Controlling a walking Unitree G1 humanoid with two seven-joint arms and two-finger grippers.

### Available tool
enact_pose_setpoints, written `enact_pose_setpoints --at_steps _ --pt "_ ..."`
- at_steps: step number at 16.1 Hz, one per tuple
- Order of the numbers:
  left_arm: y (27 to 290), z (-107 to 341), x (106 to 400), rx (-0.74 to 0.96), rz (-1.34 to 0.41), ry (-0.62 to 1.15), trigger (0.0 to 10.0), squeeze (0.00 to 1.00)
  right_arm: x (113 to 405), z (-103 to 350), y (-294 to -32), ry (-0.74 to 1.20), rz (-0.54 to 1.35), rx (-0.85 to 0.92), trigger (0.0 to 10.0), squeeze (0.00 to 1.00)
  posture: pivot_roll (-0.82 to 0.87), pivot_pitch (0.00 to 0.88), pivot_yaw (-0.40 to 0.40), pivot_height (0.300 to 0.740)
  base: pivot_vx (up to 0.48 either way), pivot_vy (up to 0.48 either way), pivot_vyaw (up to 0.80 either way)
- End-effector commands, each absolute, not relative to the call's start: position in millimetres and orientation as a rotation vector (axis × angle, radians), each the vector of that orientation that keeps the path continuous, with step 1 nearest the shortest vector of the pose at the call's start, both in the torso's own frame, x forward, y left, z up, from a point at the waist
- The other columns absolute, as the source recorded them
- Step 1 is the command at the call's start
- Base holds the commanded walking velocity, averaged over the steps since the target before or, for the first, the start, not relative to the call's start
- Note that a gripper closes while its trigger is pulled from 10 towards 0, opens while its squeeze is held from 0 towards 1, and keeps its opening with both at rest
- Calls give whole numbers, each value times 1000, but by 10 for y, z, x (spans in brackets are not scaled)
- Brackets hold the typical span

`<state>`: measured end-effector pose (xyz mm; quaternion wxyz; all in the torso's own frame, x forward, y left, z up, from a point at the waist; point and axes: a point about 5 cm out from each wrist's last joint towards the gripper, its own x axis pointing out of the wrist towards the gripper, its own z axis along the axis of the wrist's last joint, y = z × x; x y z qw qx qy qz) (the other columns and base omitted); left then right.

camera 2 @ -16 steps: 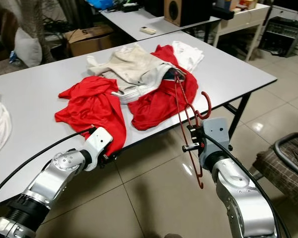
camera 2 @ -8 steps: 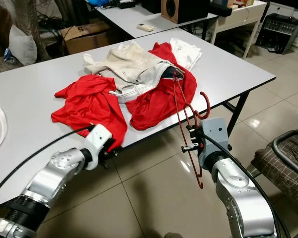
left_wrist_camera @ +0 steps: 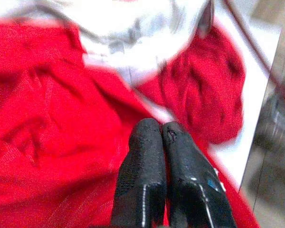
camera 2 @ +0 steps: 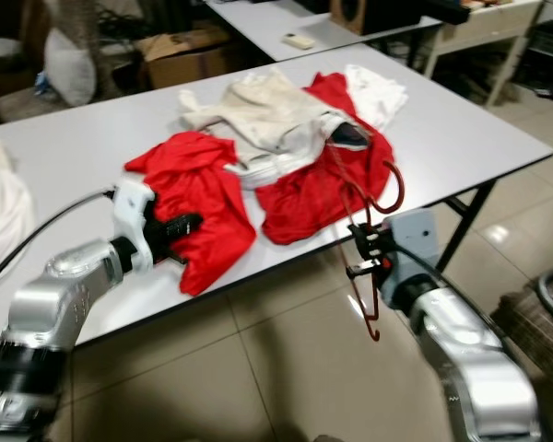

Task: Hang hanger

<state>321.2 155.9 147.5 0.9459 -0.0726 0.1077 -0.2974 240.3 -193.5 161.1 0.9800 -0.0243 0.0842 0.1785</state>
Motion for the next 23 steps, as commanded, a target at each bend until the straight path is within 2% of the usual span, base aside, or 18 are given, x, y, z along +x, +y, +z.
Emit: enact_pose_setpoints --at_steps 1,2,3,6,7,8,9,10,12,15,22,23 --pt "1598 1729 3272 -196 -592 126 0 0 2349 1753 -1916 97 439 -28 10000 0 -196 0 99 740 0 0 0" --pt "1613 1928 3325 -260 -588 54 0 0 2293 1805 -1935 88 512 -9 10000 0 -195 0 103 740 0 0 0" --pt "1609 2026 3345 -251 -602 23 0 0 2252 1810 -1963 101 552 -15 10000 0 -194 0 103 740 0 0 0" --pt "1480 1768 3241 70 -715 155 0 0 2244 1773 -2075 134 524 -46 10000 0 -192 0 106 740 0 0 0" --pt "1415 1663 3198 131 -743 193 4706 0 2257 1766 -2118 141 497 -52 10000 0 -193 0 107 740 0 0 0" --pt "1331 1521 3161 198 -766 236 10000 0 2292 1743 -2181 152 433 -67 10000 0 -194 0 109 740 0 0 0" --pt "1251 1425 3149 183 -774 239 10000 969 2319 1717 -2221 164 380 -63 10000 0 -195 0 108 740 0 0 0" --pt "1206 1367 3152 193 -772 230 10000 1000 2334 1709 -2240 166 355 -75 10000 0 -197 0 107 740 0 0 0" --pt "1101 1172 3084 237 -834 312 10000 1000 2341 1698 -2262 172 345 -80 10000 0 -199 0 102 740 0 0 0" --pt "1047 1053 3066 306 -828 346 10000 1000 2343 1695 -2253 178 350 -104 10000 0 -207 0 101 740 0 0 0" --pt "1159 901 3140 459 -719 373 10000 1000 2362 1670 -2208 179 361 -122 10000 0 -204 0 97 740 0 0 0" --pt "1181 879 3149 473 -699 382 10000 220 2359 1670 -2204 179 360 -122 10000 0 -205 0 98 740 0 0 0"
